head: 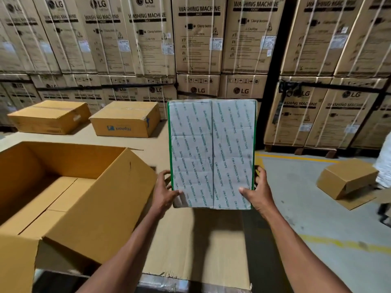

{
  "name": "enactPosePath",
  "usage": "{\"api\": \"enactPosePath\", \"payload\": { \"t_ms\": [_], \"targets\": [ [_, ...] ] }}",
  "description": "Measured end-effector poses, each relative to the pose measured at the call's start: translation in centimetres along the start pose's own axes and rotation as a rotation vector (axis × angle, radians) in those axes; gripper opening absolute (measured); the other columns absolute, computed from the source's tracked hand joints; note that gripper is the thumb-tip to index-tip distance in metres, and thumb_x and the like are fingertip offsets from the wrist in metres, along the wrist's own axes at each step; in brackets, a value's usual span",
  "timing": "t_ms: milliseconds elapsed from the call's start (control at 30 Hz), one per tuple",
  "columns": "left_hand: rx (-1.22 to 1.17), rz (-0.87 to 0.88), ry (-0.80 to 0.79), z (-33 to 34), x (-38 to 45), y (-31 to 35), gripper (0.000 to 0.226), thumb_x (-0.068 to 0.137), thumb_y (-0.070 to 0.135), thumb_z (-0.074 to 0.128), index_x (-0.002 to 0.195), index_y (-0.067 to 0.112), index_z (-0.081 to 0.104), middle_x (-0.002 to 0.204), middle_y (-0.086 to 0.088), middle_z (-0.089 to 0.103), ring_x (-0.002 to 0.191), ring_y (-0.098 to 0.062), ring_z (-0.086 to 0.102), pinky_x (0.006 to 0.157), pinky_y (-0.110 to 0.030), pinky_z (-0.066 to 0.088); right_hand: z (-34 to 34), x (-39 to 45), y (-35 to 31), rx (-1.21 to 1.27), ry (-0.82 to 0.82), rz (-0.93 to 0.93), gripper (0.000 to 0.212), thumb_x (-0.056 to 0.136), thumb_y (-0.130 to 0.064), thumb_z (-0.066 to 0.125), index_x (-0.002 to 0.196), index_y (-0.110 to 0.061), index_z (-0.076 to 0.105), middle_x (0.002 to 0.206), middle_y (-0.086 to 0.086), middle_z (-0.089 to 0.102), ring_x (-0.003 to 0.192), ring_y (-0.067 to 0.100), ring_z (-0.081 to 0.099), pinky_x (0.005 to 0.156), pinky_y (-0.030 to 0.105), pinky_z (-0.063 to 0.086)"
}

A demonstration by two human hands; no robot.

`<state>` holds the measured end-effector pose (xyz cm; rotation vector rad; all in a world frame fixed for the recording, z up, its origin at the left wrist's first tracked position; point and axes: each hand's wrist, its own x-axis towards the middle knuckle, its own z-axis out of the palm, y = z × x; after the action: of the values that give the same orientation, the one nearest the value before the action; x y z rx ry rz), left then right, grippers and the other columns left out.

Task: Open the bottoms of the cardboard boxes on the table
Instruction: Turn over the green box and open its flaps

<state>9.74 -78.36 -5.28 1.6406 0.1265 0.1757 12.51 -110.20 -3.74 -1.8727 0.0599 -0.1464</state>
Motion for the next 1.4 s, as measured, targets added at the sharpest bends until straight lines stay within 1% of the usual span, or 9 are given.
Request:
{"api": "enactPosePath", "payload": {
  "t_ms": [400,600,700,800,933,1067,1167,1267,1400],
  "targets": [
    [0.231,-0.078,-0.04,1.7,-3.7,-5.1,0.068,0.091,0.01,0.069,0.144,0.038,0.038,0.133,0.009,0.057,0.127,-0.022,0.055,0.105,-0.056,0.046,3.9,-1.9,9.2,-0.288,0.134,0.236,0.089,0.076,-0.011,0.084,0.149,-0.004,0.033,0.141,0.021,0.051,0.128,0.04,0.052,0.101,0.052,0.049],
    [0.106,-0.137,-0.304,0.3,-2.0,-0.5,0.056,0.084,0.066,0.059,0.132,0.042,0.044,0.133,0.016,0.058,0.129,-0.011,0.055,0.111,-0.041,0.042,0.8,-1.8,3.5,0.022,-0.019,0.179,0.068,0.069,-0.028,0.06,0.135,-0.016,0.049,0.12,0.006,0.061,0.11,0.028,0.059,0.087,0.036,0.053],
    [-0.046,-0.038,-0.083,-1.2,-0.4,3.3,0.079,0.087,0.083,0.024,0.151,0.038,0.036,0.161,0.002,0.033,0.148,-0.023,0.031,0.12,-0.059,0.019,-2.0,-0.4,-2.0,0.221,0.078,0.107,0.059,0.075,-0.039,0.049,0.129,-0.021,0.061,0.122,0.001,0.06,0.111,0.024,0.054,0.1,0.043,0.042],
    [-0.037,0.016,0.118,-2.2,1.6,9.4,0.071,0.099,0.068,0.017,0.156,0.029,0.03,0.164,-0.007,0.023,0.148,-0.035,0.025,0.118,-0.061,0.019,-4.3,1.4,-8.7,0.214,-0.003,0.115,0.058,0.086,-0.067,0.048,0.125,-0.027,0.065,0.13,-0.006,0.058,0.114,0.022,0.054,0.096,0.047,0.043],
    [0.151,-0.046,-0.08,-2.7,5.4,14.3,0.088,0.087,0.076,0.047,0.153,0.02,0.034,0.158,-0.006,0.038,0.141,-0.033,0.04,0.112,-0.055,0.031,-4.9,4.0,-14.7,0.025,-0.136,0.085,0.045,0.091,-0.068,0.051,0.119,-0.034,0.062,0.103,-0.016,0.059,0.092,0.008,0.051,0.095,0.044,0.041],
    [0.268,-0.127,-0.183,-1.9,7.1,14.3,0.079,0.069,0.081,0.064,0.119,0.02,0.067,0.12,-0.007,0.072,0.107,-0.031,0.07,0.094,-0.05,0.053,-3.5,5.0,-15.0,-0.051,-0.254,0.174,0.077,0.071,-0.078,0.067,0.126,-0.024,0.067,0.125,-0.005,0.069,0.122,0.019,0.056,0.116,0.05,0.027],
    [0.198,-0.079,-0.153,-0.9,6.1,14.4,0.059,0.083,0.052,0.073,0.12,0.008,0.06,0.102,-0.004,0.078,0.088,-0.027,0.076,0.068,-0.036,0.058,-3.1,5.1,-14.1,-0.024,-0.257,0.166,0.059,0.076,-0.066,0.073,0.117,-0.023,0.073,0.11,-0.006,0.076,0.113,0.019,0.067,0.1,0.038,0.043],
    [0.154,0.024,-0.163,-0.7,4.6,14.7,0.046,0.086,0.039,0.075,0.117,0.008,0.061,0.105,-0.005,0.077,0.092,-0.027,0.075,0.077,-0.043,0.061,-3.9,4.8,-13.5,0.058,-0.214,0.125,0.04,0.085,-0.047,0.074,0.114,-0.018,0.073,0.102,-0.005,0.078,0.096,0.014,0.073,0.072,0.028,0.046],
    [0.076,0.165,-0.162,-0.2,3.2,14.4,0.045,0.085,0.026,0.078,0.125,0.012,0.061,0.117,0.0,0.073,0.103,-0.022,0.073,0.084,-0.042,0.061,-4.7,4.3,-12.1,0.213,-0.203,0.06,0.049,0.083,-0.032,0.08,0.127,-0.017,0.065,0.112,0.0,0.076,0.098,0.013,0.074,0.078,0.031,0.057]
  ]
}}
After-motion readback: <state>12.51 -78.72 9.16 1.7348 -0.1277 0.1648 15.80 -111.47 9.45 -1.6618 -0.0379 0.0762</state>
